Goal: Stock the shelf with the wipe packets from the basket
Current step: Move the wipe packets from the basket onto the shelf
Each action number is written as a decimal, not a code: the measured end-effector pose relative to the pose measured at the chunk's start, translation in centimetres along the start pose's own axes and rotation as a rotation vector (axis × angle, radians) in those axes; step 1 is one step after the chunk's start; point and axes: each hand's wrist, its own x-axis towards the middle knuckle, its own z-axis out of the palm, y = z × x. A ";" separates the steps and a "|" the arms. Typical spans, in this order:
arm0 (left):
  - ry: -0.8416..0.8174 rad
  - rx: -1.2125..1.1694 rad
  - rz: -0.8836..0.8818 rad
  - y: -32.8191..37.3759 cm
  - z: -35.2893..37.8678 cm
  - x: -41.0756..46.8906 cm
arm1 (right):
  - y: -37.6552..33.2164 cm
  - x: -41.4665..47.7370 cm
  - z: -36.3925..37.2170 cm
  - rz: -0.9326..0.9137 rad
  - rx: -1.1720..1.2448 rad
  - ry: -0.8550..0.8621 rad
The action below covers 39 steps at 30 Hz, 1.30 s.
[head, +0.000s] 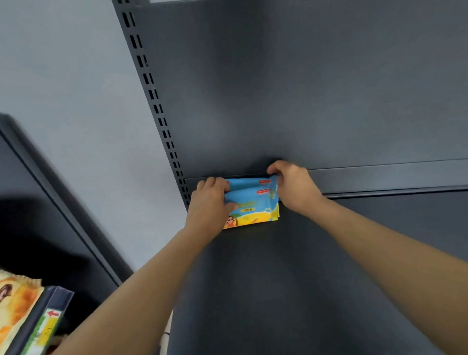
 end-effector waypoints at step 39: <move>0.421 0.126 0.722 16.7 -12.3 -10.3 | -7.3 -20.7 -14.2 -0.049 -0.875 0.530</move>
